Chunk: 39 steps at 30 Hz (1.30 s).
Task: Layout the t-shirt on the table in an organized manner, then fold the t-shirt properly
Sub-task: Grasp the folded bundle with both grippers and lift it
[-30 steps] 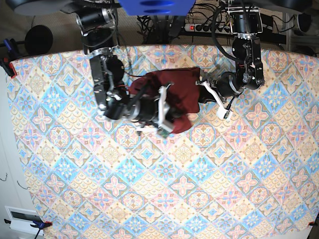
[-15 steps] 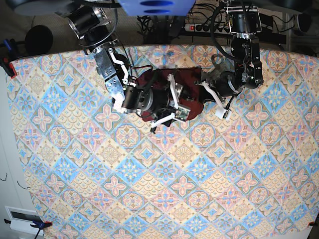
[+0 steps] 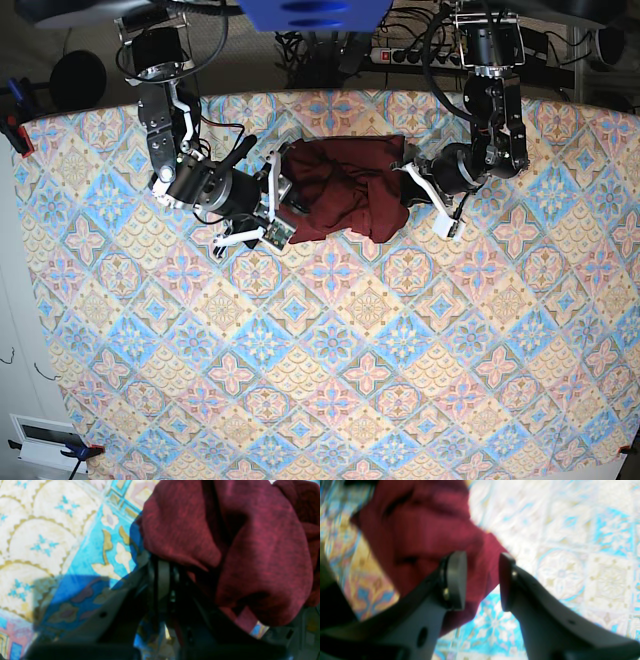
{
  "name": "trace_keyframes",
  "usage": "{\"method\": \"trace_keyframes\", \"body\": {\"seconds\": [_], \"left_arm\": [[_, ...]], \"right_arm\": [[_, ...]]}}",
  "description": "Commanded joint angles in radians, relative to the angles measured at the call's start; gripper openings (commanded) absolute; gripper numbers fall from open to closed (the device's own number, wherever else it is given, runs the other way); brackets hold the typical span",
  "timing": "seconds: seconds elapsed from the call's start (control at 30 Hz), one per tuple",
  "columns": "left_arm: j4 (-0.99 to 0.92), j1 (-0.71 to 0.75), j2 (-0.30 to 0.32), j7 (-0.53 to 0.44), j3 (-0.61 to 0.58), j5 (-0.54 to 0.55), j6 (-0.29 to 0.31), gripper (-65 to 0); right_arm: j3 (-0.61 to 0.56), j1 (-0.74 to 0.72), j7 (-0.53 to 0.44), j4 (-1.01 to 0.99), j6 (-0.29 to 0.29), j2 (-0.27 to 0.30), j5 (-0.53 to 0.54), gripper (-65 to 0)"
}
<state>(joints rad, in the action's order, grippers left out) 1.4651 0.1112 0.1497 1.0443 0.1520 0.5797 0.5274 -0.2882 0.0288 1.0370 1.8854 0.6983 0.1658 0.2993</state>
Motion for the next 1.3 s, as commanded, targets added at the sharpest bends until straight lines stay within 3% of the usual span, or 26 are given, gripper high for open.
{"method": "trace_keyframes", "body": {"seconds": [0.0, 0.1, 0.27, 0.6, 0.83, 1.1, 1.27], "left_arm": [[0.007, -0.003, 0.003, 0.024, -0.002, -0.016, -0.005, -65.0], [0.009, -0.003, 0.004, 0.024, -0.002, -0.016, -0.003, -65.0], [0.012, -0.003, 0.004, 0.024, -0.002, -0.016, -0.003, -65.0], [0.012, -0.003, 0.003, 0.024, -0.002, -0.016, -0.003, -65.0], [0.013, -0.003, 0.003, 0.024, 0.001, -0.013, -0.003, -65.0], [0.012, -0.001, 0.006, 0.035, 0.151, 0.148, -0.005, -65.0], [0.012, -0.001, 0.006, 0.035, 0.212, 0.165, -0.005, -65.0]], "right_arm": [[0.014, -0.01, -0.014, -0.005, 0.0, 0.007, 0.011, -45.9], [0.053, -0.01, -0.008, -0.074, 0.0, 0.005, 0.013, -48.1], [0.042, -0.011, -0.007, -0.122, 0.0, 0.004, 0.013, -46.1], [-0.23, -0.076, -0.011, -0.125, 0.0, 0.004, 0.013, -45.0], [-0.334, -0.105, -0.007, -0.065, 0.0, 0.004, 0.013, -45.0], [-0.429, -0.151, -0.008, -0.08, 0.0, 0.004, 0.01, -45.0], [-0.532, -0.174, -0.013, -0.16, 0.0, 0.004, 0.008, -45.0]]}}
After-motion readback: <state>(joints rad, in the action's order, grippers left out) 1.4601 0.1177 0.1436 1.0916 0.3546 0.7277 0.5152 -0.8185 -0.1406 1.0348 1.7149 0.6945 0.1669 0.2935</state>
